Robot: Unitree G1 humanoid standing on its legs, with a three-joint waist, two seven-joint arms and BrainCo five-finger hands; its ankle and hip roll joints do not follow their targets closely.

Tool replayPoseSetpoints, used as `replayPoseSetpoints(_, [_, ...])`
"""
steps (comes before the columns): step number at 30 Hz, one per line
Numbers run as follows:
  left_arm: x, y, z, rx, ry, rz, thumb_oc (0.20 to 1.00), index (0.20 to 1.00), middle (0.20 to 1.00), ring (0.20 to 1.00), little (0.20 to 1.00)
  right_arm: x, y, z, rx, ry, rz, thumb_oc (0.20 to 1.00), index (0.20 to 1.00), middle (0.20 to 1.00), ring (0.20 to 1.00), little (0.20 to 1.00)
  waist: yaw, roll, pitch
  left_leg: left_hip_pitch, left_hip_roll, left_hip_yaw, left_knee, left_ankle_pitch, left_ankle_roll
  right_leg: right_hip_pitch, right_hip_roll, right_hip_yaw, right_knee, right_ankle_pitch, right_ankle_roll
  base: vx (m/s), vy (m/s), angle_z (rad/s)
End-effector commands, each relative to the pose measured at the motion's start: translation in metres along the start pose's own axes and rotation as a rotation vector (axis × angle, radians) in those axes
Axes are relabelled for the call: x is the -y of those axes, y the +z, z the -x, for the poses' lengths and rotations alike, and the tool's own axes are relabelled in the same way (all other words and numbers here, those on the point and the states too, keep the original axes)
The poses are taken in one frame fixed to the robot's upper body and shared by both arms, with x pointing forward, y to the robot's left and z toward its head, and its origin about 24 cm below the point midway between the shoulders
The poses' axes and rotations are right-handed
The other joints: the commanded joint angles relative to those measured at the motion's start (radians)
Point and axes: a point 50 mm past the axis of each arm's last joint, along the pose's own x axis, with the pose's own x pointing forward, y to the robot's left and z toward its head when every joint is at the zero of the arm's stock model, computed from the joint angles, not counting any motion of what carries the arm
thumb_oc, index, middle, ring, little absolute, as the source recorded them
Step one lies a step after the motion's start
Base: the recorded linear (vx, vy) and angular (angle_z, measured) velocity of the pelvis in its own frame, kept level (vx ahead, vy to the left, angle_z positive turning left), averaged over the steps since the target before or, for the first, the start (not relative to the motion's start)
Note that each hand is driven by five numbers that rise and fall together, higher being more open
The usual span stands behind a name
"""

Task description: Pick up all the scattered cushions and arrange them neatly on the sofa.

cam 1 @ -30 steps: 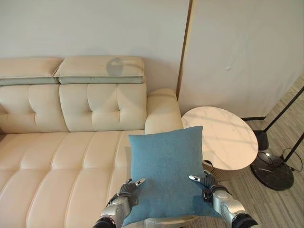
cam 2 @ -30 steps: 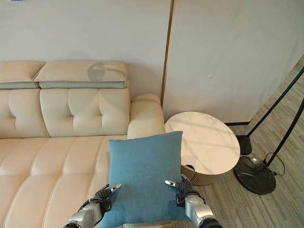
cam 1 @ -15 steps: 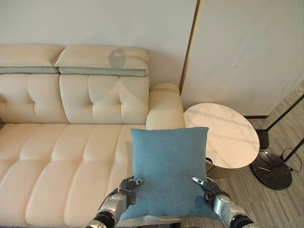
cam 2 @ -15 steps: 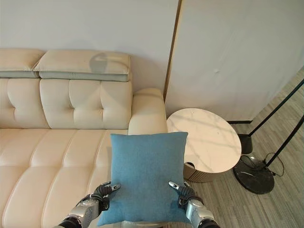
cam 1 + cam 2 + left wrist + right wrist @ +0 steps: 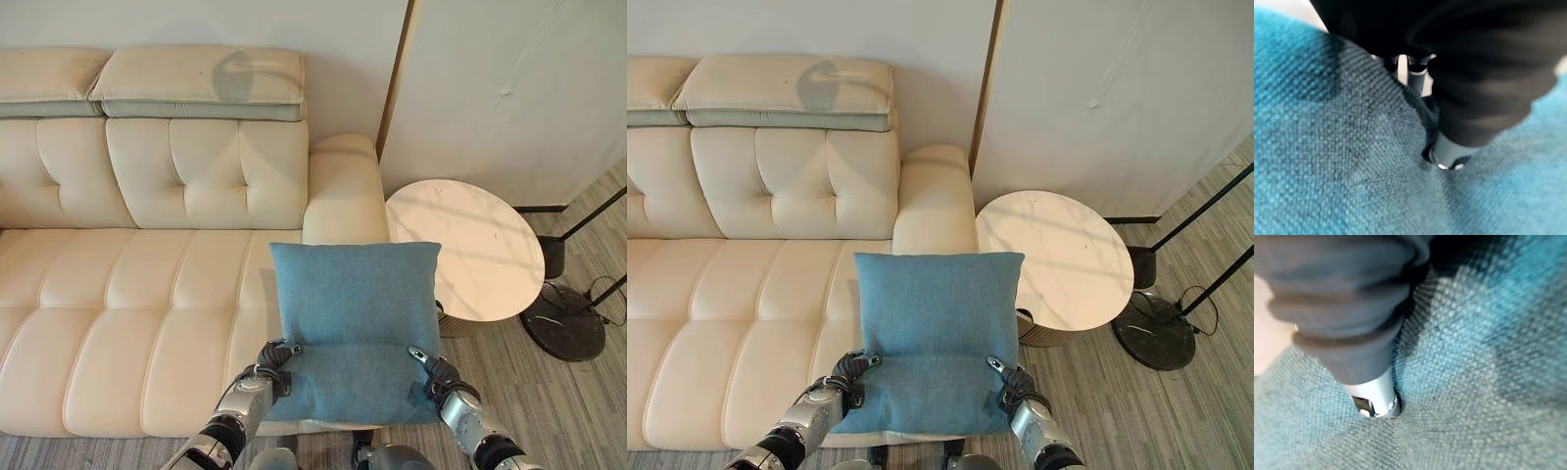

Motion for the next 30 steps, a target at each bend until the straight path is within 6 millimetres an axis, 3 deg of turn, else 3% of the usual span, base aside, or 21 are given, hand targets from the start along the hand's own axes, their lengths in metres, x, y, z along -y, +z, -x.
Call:
replayPoseSetpoints(1, [0.059,0.011,0.008,0.051,-0.162,0.118,0.2,0.2,0.2,0.2,0.2,-0.042,-0.014,0.006,-0.007,0.133,-0.058,0.2,0.2,0.2,0.2,0.2,-0.018,-0.016,0.015,0.021,-0.019,0.0,-0.006,-0.091,-0.011,0.042,-0.039,0.0,0.0,-0.136,0.078,-0.01,0.045,-0.04])
replayPoseSetpoints(4, [0.053,0.027,0.014,0.142,-0.166,0.14,0.2,0.2,0.2,0.2,0.2,-0.047,0.0,0.011,0.071,0.184,-0.018,0.2,0.2,0.2,0.2,0.2,-0.015,-0.018,0.005,0.028,-0.022,0.003,-0.006,-0.097,-0.006,0.046,-0.041,0.003,0.0,-0.132,0.083,-0.01,0.072,-0.04])
replayPoseSetpoints(5, [0.029,0.047,0.034,0.299,-0.16,0.158,0.2,0.2,0.2,0.2,0.2,-0.042,0.024,0.028,0.213,0.24,0.065,0.2,0.2,0.2,0.2,0.2,-0.009,-0.017,-0.025,0.039,-0.031,0.0,-0.006,-0.108,0.005,0.055,-0.051,0.003,0.0,-0.127,0.092,-0.01,0.173,-0.02])
replayPoseSetpoints(9, [0.009,0.05,0.05,0.359,-0.131,0.176,0.2,0.2,0.2,0.2,0.2,-0.037,0.041,0.043,0.316,0.265,0.111,0.2,0.2,0.2,0.2,0.2,-0.006,-0.014,-0.046,0.043,-0.043,-0.006,-0.006,-0.114,0.016,0.06,-0.064,0.0,0.0,-0.121,0.1,-0.03,0.123,0.0])
replayPoseSetpoints(11, [-0.006,0.058,0.067,0.438,-0.114,0.18,0.2,0.2,0.2,0.2,0.2,-0.035,0.06,0.063,0.438,0.285,0.214,0.2,0.2,0.2,0.2,0.2,-0.002,-0.013,-0.052,0.041,-0.059,-0.016,-0.006,-0.117,0.028,0.059,-0.079,-0.005,0.0,-0.105,0.108,-0.08,0.188,0.07])
replayPoseSetpoints(17, [-0.023,0.062,0.09,0.513,-0.083,0.164,0.2,0.2,0.2,0.2,0.2,-0.04,0.076,0.094,0.578,0.328,0.296,0.2,0.2,0.2,0.2,0.2,-0.001,-0.014,-0.026,0.019,-0.076,0.009,-0.006,-0.113,0.047,0.016,-0.098,0.0,0.0,-0.041,0.137,-0.15,0.153,-0.02])
replayPoseSetpoints(21, [-0.027,0.068,0.094,0.555,-0.074,0.136,0.2,0.2,0.2,0.2,0.2,-0.049,0.084,0.101,0.632,0.372,0.309,0.2,0.2,0.2,0.2,0.2,-0.004,-0.002,-0.005,-0.005,-0.06,0.015,-0.006,-0.099,0.056,-0.019,-0.095,0.029,0.14,-0.098,0.126,-0.17,0.039,-0.14])
replayPoseSetpoints(23, [-0.028,0.073,0.1,0.589,-0.084,0.121,0.2,0.2,0.2,0.2,0.2,-0.049,0.09,0.109,0.674,0.392,0.336,0.2,0.2,0.2,0.2,0.2,-0.008,0.002,-0.021,-0.023,-0.062,0.002,-0.006,-0.093,0.059,0.005,-0.076,0.072,0.252,-0.17,0.115,-0.12,-0.022,0.08])
replayPoseSetpoints(26, [-0.03,0.072,0.102,0.588,-0.078,0.126,0.2,0.2,0.2,0.2,0.2,-0.047,0.091,0.111,0.684,0.388,0.348,0.2,0.2,0.2,0.2,0.2,-0.004,-0.008,-0.056,-0.039,-0.073,-0.013,-0.006,-0.087,0.058,0.054,-0.05,0.131,0.269,-0.193,0.109,-0.06,-0.095,0.11])
replayPoseSetpoints(30, [-0.035,0.067,0.102,0.577,-0.039,0.129,0.2,0.2,0.2,0.2,0.2,-0.05,0.09,0.111,0.674,0.402,0.348,0.2,0.2,0.2,0.2,0.2,0.015,-0.024,-0.073,-0.067,-0.076,-0.02,-0.006,-0.063,0.053,0.124,-0.038,0.145,0.163,-0.212,0.092,-0.14,-0.156,0.13])
